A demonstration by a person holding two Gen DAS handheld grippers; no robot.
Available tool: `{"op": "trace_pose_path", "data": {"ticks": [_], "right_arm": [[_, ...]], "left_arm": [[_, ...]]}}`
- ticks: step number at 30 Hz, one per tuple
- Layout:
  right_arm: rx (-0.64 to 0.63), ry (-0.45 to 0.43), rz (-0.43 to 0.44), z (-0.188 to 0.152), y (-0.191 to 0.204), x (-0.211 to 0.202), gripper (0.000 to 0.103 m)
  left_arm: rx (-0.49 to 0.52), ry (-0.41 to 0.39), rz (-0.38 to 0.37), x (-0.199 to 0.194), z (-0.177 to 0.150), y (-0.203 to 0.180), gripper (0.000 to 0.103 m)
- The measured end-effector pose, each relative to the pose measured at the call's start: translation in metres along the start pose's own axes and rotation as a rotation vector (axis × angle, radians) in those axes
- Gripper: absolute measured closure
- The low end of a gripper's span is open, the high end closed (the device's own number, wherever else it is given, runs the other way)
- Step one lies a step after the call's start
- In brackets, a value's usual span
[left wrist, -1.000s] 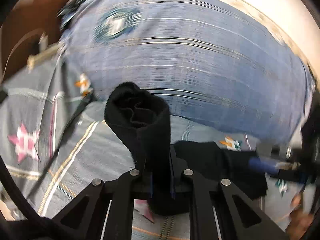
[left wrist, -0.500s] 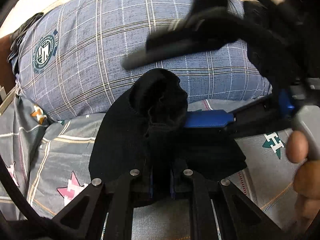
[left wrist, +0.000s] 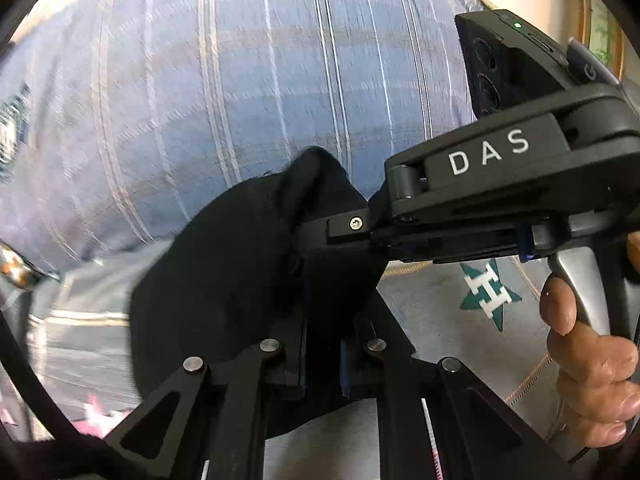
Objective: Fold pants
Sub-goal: 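Fold the pants end over with the right gripper onto the stack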
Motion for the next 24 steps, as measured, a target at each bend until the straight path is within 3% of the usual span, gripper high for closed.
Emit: {"op": "trace_pose_path", "data": {"ticks": [6,11,13,15,17,20,22,23,24], "right_arm": [[0.165,0.138,-0.106,-0.001,-0.054,0.038,0.088],[0.191,0.156,-0.136,-0.004,-0.064,0.047,0.088],[0.194,0.148,-0.135,-0.004,-0.065,0.044,0.088],[0.200,0.133,-0.130,-0.004,-0.063,0.040,0.088],[0.205,0.091,-0.148,-0.002,-0.063,0.031,0.088],[0.207,0.007,-0.159,-0.001,-0.061,0.009,0.084],[0.203,-0.053,-0.149,-0.003,-0.056,-0.004,0.077],[0.191,-0.080,-0.126,-0.005,-0.051,-0.009,0.063],[0.177,-0.093,-0.103,-0.006,-0.047,-0.011,0.039]], "left_arm": [[-0.011,0.073,-0.030,0.034,-0.022,-0.003,0.090],[-0.064,0.115,-0.179,0.020,-0.017,0.006,0.077],[-0.072,0.105,-0.218,-0.005,-0.014,0.010,0.073],[-0.093,0.064,-0.220,-0.032,-0.013,0.018,0.053],[-0.121,0.016,-0.198,-0.056,-0.015,0.028,0.043],[-0.154,-0.003,-0.147,-0.073,-0.017,0.047,0.043],[-0.184,0.016,-0.118,-0.066,-0.018,0.060,0.043],[-0.208,0.028,-0.113,-0.061,-0.019,0.066,0.043],[-0.232,0.049,-0.113,-0.056,-0.022,0.070,0.043]]}}
Point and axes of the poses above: each gripper's, at about its wrist camera, not at the fingertips, and x roughly the way its jaws point, y to its left, z to its top, the point moved 1 cm from there along x, roughly the way its jaws point, and after that the axes turned 12 degrees about -z, right-handed, at the moved point
